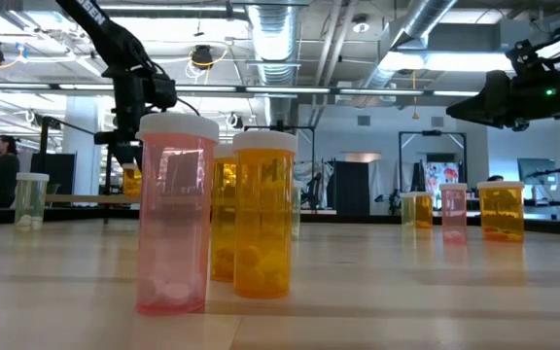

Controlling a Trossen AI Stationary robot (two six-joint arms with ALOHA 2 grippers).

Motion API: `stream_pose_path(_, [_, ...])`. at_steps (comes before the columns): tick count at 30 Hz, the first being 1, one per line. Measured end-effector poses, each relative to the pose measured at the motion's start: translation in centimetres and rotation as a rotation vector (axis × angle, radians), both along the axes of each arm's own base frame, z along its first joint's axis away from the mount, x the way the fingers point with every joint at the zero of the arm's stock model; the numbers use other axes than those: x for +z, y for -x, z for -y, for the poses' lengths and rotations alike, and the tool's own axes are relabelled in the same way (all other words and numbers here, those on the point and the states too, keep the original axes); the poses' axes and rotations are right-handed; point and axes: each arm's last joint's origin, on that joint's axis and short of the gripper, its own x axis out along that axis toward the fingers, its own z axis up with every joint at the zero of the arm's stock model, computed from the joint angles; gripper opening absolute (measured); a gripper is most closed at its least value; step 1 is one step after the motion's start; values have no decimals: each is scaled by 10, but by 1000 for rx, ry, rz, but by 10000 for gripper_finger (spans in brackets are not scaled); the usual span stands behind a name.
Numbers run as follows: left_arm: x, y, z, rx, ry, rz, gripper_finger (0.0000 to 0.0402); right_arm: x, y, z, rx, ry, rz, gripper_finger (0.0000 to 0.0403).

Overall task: Pick and place medicine bottles onto shelf by color
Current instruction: Put the left big orange pill bottle on the shelf

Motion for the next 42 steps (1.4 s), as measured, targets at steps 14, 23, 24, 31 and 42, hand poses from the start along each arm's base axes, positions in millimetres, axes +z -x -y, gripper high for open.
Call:
stream_pose_path(14, [-3, 2, -4, 152, -35, -8, 189, 0, 0, 0, 0, 0, -1, 138])
stream_pose_path(23, [-3, 2, -5, 217, -50, 2, 192, 0, 0, 0, 0, 0, 0, 137])
stream_pose_path(24, [-3, 2, -5, 223, -52, 6, 192, 0, 0, 0, 0, 0, 0, 137])
stream_pose_path(31, [-2, 0, -9, 301, -87, 50, 193, 0, 0, 0, 0, 0, 0, 138])
stream_pose_path(42, [-3, 0, -5, 350, -64, 33, 193, 0, 0, 0, 0, 0, 0, 138])
